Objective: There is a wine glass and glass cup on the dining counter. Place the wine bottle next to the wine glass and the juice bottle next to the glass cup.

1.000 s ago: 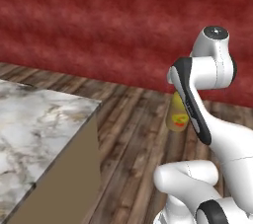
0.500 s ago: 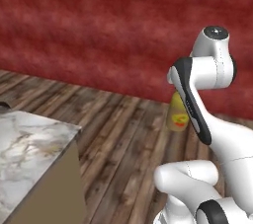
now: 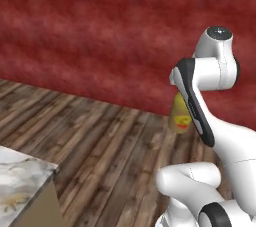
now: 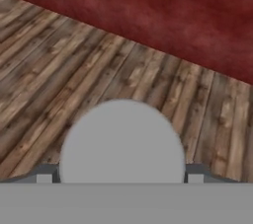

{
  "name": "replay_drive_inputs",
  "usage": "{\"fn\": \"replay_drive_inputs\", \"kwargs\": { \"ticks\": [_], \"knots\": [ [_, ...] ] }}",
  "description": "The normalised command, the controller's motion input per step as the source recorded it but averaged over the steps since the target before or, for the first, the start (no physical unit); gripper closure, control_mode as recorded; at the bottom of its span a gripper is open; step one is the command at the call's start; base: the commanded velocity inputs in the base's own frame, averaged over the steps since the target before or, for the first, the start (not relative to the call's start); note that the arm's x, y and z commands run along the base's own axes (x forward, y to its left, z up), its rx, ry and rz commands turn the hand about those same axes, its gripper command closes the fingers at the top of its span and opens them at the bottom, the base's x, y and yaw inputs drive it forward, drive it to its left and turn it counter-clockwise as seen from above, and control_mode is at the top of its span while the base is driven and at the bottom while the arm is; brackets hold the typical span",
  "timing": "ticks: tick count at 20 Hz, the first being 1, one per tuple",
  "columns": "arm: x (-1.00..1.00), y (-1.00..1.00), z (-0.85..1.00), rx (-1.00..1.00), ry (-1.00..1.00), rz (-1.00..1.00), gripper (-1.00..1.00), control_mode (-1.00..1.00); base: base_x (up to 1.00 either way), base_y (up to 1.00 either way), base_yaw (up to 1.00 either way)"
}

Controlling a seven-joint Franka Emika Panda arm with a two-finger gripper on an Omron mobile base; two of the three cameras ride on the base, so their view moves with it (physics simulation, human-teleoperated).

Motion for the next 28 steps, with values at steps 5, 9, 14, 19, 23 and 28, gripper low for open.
{"fn": "replay_drive_inputs", "kwargs": {
  "ticks": [5,9,14,19,23,28],
  "knots": [
    [0.0,0.0,0.0,0.0,0.0,0.0,1.0,1.0,0.86,-0.09,0.08],
    [0.0,0.0,0.0,0.0,0.0,0.0,1.0,1.0,0.85,-0.05,0.11],
    [0.0,0.0,0.0,0.0,0.0,0.0,1.0,1.0,0.84,-0.05,0.12],
    [0.0,0.0,0.0,0.0,0.0,0.0,1.0,1.0,0.81,-0.06,0.17],
    [0.0,0.0,0.0,0.0,0.0,0.0,1.0,1.0,0.77,-0.05,0.22],
    [0.0,0.0,0.0,0.0,0.0,0.0,1.0,1.0,0.73,-0.03,0.28]
  ]
}}
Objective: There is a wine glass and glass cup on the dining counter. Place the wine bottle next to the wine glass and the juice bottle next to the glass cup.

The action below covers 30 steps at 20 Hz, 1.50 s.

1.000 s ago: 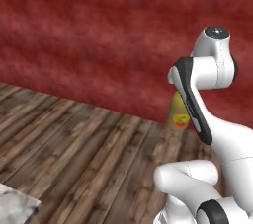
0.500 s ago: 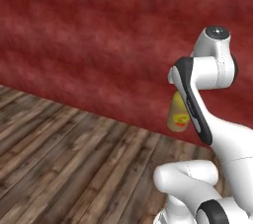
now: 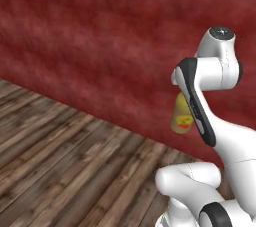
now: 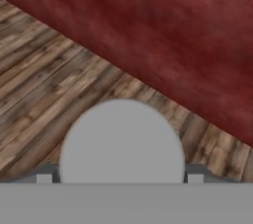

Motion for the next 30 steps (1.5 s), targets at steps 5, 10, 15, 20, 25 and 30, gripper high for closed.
{"fn": "replay_drive_inputs", "kwargs": {
  "ticks": [5,10,15,20,25,30],
  "knots": [
    [0.0,0.0,0.0,0.0,0.0,0.0,1.0,1.0,0.7,0.0,0.36],
    [0.0,0.0,0.0,0.0,0.0,0.0,1.0,1.0,0.62,0.0,0.46],
    [0.0,0.0,0.0,0.0,0.0,0.0,1.0,1.0,0.6,0.0,0.46],
    [0.0,0.0,0.0,0.0,0.0,0.0,1.0,1.0,0.69,0.0,0.33],
    [0.0,0.0,0.0,0.0,0.0,0.0,1.0,1.0,0.77,0.0,0.19],
    [0.0,0.0,0.0,0.0,0.0,0.0,1.0,1.0,0.84,0.0,0.08]
  ]
}}
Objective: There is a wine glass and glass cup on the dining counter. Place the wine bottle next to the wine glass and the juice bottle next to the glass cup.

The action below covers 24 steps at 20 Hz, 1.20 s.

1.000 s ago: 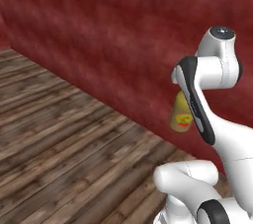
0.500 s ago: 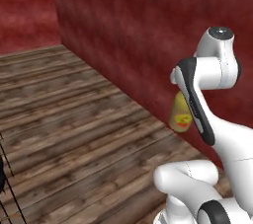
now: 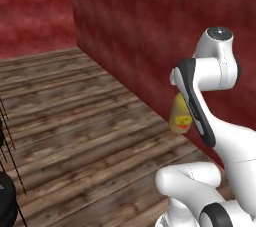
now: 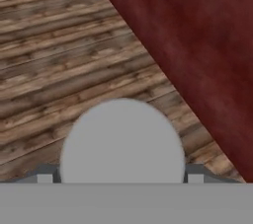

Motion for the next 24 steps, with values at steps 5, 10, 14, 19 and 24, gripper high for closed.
{"fn": "replay_drive_inputs", "kwargs": {
  "ticks": [5,10,14,19,24],
  "knots": [
    [0.0,0.0,0.0,0.0,0.0,0.0,1.0,1.0,0.85,0.0,0.09],
    [0.0,0.0,0.0,0.0,0.0,0.0,1.0,1.0,0.84,0.0,0.14],
    [0.0,0.0,0.0,0.0,0.0,0.0,1.0,1.0,0.86,0.0,0.11],
    [0.0,0.0,0.0,0.0,0.0,0.0,1.0,1.0,0.87,0.0,0.1],
    [0.0,0.0,0.0,0.0,0.0,0.0,1.0,1.0,0.86,0.0,0.11]
  ]
}}
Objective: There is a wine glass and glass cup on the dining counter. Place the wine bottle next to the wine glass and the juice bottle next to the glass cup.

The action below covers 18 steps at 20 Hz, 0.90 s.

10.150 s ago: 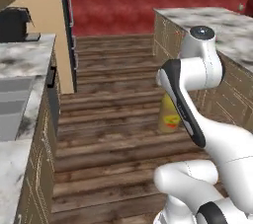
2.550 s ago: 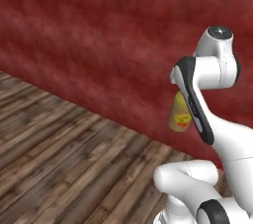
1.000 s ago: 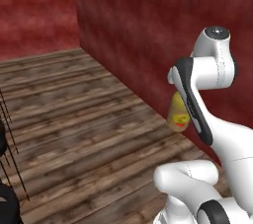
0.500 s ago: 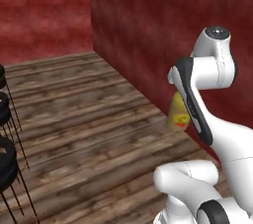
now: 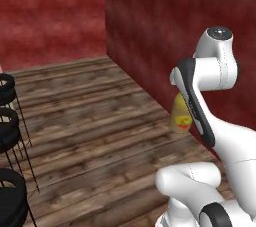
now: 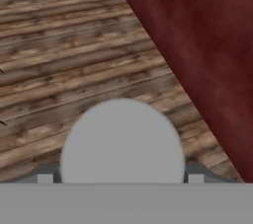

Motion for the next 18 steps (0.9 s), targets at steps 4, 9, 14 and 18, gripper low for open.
{"fn": "replay_drive_inputs", "kwargs": {
  "ticks": [4,9,14,18],
  "knots": [
    [0.0,0.0,0.0,0.0,0.0,0.0,1.0,1.0,0.84,0.0,0.12],
    [0.0,0.0,0.0,0.0,0.0,0.0,1.0,1.0,0.85,0.0,0.13],
    [0.0,0.0,0.0,0.0,0.0,0.0,1.0,1.0,0.86,0.0,0.13],
    [0.0,0.0,0.0,0.0,0.0,0.0,1.0,1.0,0.86,0.0,0.13]
  ]
}}
